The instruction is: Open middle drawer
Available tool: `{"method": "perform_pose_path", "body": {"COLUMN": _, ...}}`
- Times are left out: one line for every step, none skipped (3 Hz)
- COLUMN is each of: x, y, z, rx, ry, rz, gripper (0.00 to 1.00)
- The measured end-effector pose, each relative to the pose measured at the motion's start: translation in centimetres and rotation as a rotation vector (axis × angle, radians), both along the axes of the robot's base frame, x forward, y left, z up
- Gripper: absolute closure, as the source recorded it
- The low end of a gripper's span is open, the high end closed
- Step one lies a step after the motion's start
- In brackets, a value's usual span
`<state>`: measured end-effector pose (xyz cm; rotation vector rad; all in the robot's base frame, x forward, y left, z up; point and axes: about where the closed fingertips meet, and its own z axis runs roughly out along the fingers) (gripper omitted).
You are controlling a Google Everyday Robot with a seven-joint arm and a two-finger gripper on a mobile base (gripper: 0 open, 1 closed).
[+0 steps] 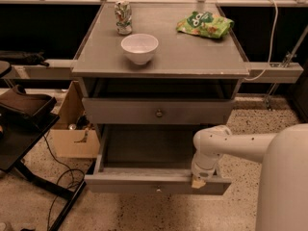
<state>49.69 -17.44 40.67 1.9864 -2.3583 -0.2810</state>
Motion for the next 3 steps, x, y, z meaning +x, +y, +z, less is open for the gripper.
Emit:
{"method": "perform_pose_path", "body": {"x": 0.00, "y": 0.00, "z": 0.00, "rx": 0.000, "ry": 0.000, "rz": 0.000, "gripper": 0.81}}
{"method": "perform_pose_path", "body": {"x": 0.00, "y": 0.00, "z": 0.00, "rx": 0.000, "ry": 0.000, "rz": 0.000, "gripper": 0.59}}
{"method": "perform_pose_path", "body": {"x": 0.00, "y": 0.00, "z": 0.00, "rx": 0.000, "ry": 0.000, "rz": 0.000, "gripper": 0.35}}
